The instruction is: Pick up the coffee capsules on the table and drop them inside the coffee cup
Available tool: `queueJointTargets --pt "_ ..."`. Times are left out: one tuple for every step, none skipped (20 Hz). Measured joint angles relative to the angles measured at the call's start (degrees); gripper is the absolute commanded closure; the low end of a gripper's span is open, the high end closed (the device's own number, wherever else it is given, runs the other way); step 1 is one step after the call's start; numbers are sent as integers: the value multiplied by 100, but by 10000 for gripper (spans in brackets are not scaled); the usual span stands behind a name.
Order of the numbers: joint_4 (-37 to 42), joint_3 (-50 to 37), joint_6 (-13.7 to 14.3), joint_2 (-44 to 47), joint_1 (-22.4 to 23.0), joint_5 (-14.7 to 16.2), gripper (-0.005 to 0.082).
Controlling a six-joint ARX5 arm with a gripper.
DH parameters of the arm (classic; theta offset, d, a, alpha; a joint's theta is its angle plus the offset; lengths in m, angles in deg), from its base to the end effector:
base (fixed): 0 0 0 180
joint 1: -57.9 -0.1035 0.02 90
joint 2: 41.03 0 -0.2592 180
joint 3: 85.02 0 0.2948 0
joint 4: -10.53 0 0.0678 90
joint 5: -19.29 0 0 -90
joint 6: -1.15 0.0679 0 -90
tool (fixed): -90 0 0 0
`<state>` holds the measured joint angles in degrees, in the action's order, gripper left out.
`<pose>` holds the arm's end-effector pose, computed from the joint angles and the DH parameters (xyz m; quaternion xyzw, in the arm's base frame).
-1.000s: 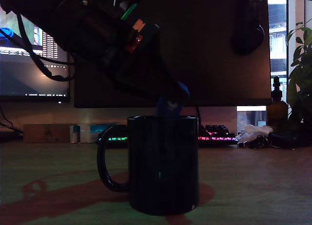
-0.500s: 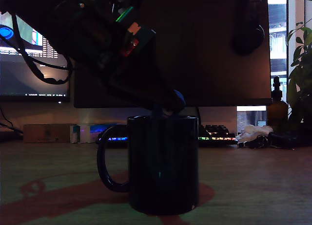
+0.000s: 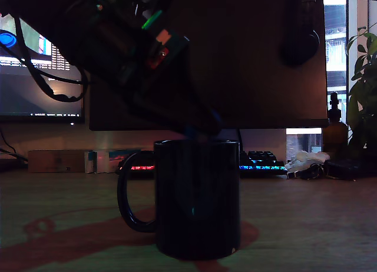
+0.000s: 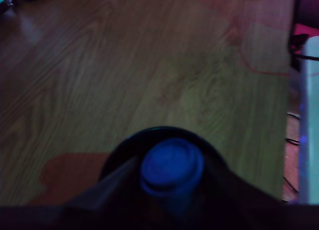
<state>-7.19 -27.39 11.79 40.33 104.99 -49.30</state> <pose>0.2196 -0.2726 0.1544 0.1500 0.2947 -0.5561 0.7625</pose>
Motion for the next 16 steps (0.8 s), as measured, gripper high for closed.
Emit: queueJointTargets --pt "0 0 2 0 0 -2 140" --pt "0 0 2 0 0 -2 140" --pt "0 0 0 0 0 0 140" --pt "0 0 0 0 0 0 140" --pt "0 0 2 0 0 0 140" --pt "-2 0 0 0 0 0 141" --pt "-2 0 2 0 0 0 145" --pt "-2 0 0 0 0 0 146" --pt "-9 0 0 0 0 0 148" --pt "-26 0 0 0 0 0 151" --pt "-57 0 0 0 0 0 162" --pt "-140 11 2 0 0 0 216" --pt "-243 35 0 -2 0 0 317" --pt "-369 83 0 -13 0 0 474" --pt "-485 151 -2 -39 0 0 651" --pt "-553 221 -4 -96 0 4 805"
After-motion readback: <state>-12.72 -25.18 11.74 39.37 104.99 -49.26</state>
